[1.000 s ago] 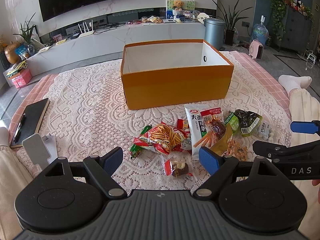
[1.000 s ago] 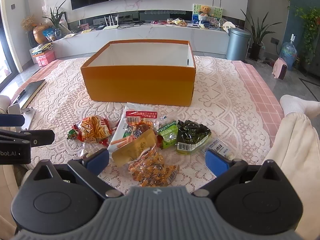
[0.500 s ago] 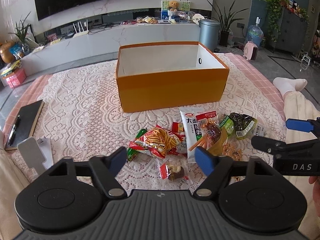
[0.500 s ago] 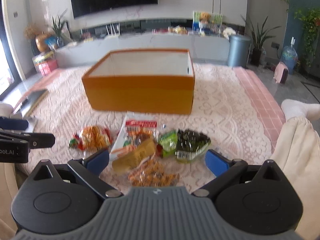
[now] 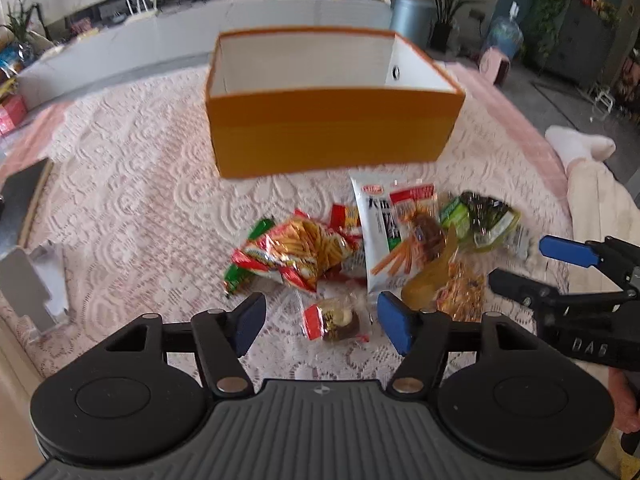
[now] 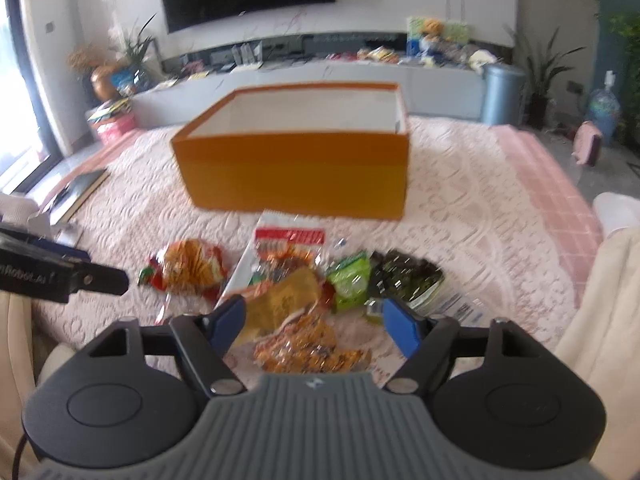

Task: Organize snacks
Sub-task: 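Grasp the small red-wrapped snack with the left tool while the right tool grasps the orange vacuum-packed bag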

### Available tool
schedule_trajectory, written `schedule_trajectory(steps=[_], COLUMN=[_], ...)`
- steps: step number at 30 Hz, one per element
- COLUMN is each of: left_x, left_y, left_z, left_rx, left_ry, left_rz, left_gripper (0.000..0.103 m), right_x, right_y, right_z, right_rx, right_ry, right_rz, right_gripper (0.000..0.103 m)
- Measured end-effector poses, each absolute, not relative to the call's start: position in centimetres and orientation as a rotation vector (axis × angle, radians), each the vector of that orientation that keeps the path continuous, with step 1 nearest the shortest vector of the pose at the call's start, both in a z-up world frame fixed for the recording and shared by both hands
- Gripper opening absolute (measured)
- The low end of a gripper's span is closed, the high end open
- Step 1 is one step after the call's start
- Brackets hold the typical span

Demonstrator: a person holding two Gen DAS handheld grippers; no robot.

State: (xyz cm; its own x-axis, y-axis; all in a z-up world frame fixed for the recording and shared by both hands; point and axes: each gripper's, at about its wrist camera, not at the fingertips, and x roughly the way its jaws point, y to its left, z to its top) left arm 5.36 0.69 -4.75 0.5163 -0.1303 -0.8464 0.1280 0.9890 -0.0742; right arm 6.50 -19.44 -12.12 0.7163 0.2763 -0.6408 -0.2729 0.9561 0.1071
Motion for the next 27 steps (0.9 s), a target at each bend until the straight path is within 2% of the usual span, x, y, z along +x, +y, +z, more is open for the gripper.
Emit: schedule_trajectory(steps=[2, 10, 22, 27], left_x=[5.9, 7.9, 9.3, 9.4], left_y=[0.6, 0.1, 0.0, -0.3], left_z=[-5.5, -9.3, -12.1, -12.7], left_rx=[-0.014, -0.004, -0.008, -0.008], left_ry=[1.048, 1.16, 1.191, 1.173], left_rz=[-0.166, -0.163, -0.193, -0.223], left_gripper=[0.077, 0.077, 0.077, 0.077], right_x=[6.8, 7.8, 9.4, 10.1], right_y=[-19.0, -18.0, -16.6, -16.4], right_z=[-13.0, -15.9, -18.7, -19.4], right_rx=[-0.023, -0.132, -0.245, -0.25], right_ry=[0.725, 0.763, 0.815, 0.824], right_rz=[0.338, 0.448, 0.488, 0.478], right_gripper=[0.087, 0.09, 0.088, 0.084])
